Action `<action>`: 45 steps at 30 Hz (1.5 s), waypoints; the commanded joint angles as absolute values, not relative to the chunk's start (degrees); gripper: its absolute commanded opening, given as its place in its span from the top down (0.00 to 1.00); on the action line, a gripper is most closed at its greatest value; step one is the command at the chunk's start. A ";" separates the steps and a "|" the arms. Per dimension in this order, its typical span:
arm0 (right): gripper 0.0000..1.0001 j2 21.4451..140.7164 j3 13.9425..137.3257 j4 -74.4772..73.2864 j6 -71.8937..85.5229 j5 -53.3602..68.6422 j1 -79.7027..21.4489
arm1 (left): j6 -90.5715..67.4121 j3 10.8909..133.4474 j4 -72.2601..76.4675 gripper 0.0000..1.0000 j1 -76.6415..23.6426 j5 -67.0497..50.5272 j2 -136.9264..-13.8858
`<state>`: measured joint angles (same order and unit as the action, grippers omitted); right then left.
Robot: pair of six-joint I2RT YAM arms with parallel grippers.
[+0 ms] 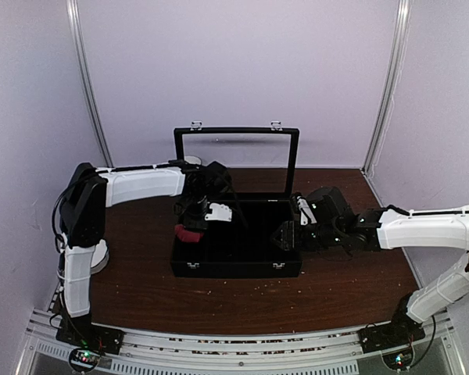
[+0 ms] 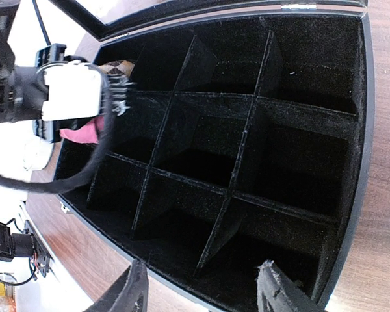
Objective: Roll the socks
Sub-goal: Adjust the sock in the storage box.
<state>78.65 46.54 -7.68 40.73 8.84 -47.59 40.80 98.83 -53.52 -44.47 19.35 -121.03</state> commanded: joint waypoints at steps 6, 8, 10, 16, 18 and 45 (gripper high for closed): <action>0.42 77.02 46.20 -7.28 40.83 8.44 -47.29 | 37.43 111.26 -56.75 0.57 -45.00 20.18 -122.27; 0.41 76.88 46.28 -7.47 40.78 8.42 -47.32 | 37.15 113.06 -59.86 0.37 -45.00 17.87 -120.90; 0.41 76.74 46.23 -7.59 40.74 8.35 -47.29 | 36.61 113.55 -62.24 0.27 -44.93 15.10 -119.07; 0.41 76.21 46.45 -8.53 40.50 8.00 -47.29 | 37.25 108.55 -67.09 0.29 -44.79 4.90 -112.19; 0.41 75.81 46.37 -8.90 40.32 7.47 -47.22 | 38.51 102.52 -66.45 0.30 -44.54 2.38 -109.27; 0.40 72.98 43.29 -9.60 41.13 7.40 -46.60 | 40.94 81.66 -45.03 0.39 -43.57 10.28 -110.87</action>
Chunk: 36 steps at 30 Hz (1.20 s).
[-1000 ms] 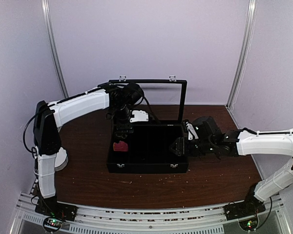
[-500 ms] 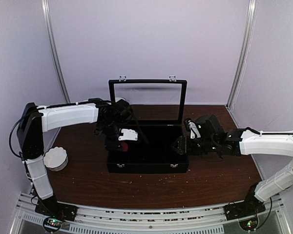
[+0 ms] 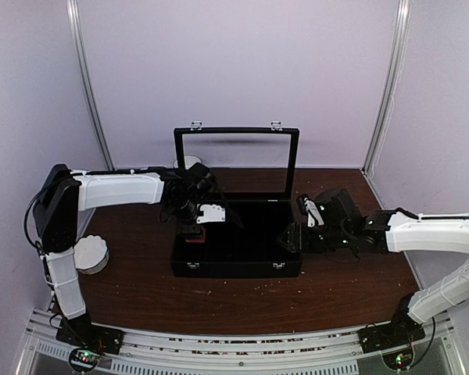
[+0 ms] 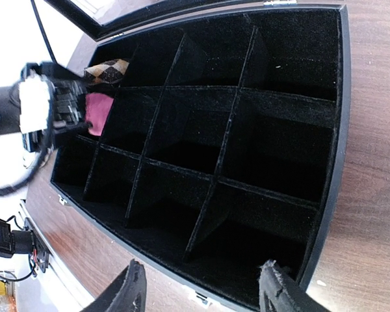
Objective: Roll the socks
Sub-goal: Adjust the sock in the storage box, then reset both arms
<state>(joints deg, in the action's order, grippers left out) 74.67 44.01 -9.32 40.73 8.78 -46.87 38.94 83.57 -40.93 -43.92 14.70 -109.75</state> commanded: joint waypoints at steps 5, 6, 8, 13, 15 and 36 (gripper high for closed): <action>0.40 72.15 44.53 -11.20 40.85 6.74 -46.64 | 40.67 80.74 -45.67 0.41 -43.38 11.88 -109.70; 0.40 71.82 44.89 -11.72 40.87 6.42 -46.59 | 40.38 81.14 -45.44 0.40 -43.27 12.34 -108.90; 0.39 71.04 45.31 -12.58 40.50 5.54 -46.50 | 39.75 82.74 -45.40 0.34 -43.04 13.48 -106.99; 0.00 67.94 45.63 -15.87 38.80 2.44 -45.90 | 37.49 89.22 -49.33 0.05 -41.61 13.24 -100.99; 0.00 65.94 45.61 -17.81 37.87 0.05 -45.41 | 36.48 91.55 -51.42 0.02 -40.24 11.81 -97.28; 0.00 21.95 21.31 -18.24 25.76 -41.69 -30.43 | 10.36 32.37 2.59 0.02 -2.18 -10.53 -63.22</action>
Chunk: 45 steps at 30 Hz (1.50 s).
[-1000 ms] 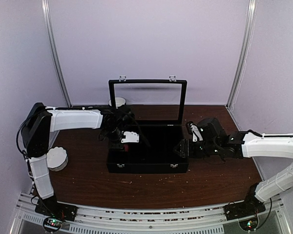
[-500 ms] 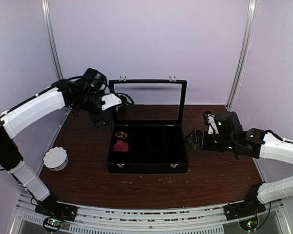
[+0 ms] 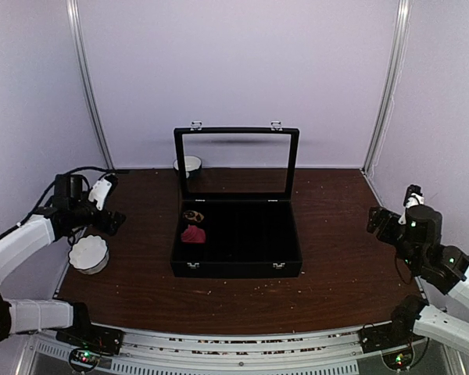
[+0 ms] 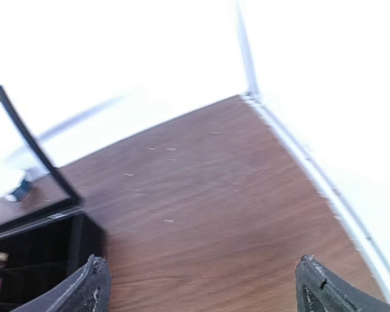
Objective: Roll the socks
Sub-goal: Reset both arms
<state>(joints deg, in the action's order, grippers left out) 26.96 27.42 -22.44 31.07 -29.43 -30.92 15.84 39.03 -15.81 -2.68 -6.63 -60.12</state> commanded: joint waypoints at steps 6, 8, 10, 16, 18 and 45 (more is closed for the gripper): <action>0.00 13.40 8.34 -1.16 7.31 -54.10 -30.41 | 10.63 26.26 21.18 0.02 -1.92 -6.98 -66.41; 0.00 11.81 4.53 5.07 3.00 -54.35 -30.33 | 11.58 23.69 30.86 0.02 -1.87 -7.03 -67.14; 0.00 11.79 1.72 11.51 1.29 -54.64 -30.13 | 11.36 22.37 37.20 0.02 -1.90 -4.11 -68.40; 0.00 20.58 -4.74 32.97 -2.58 -50.93 -24.38 | 10.89 24.63 42.41 0.02 -1.82 -3.03 -76.80; 0.00 26.00 -4.47 38.02 -2.24 -46.62 -20.88 | 10.31 24.63 42.32 0.02 -1.53 -2.48 -76.88; 0.00 78.52 10.70 70.00 -1.53 -6.04 -5.52 | 3.34 18.63 58.45 0.02 1.29 5.36 -81.47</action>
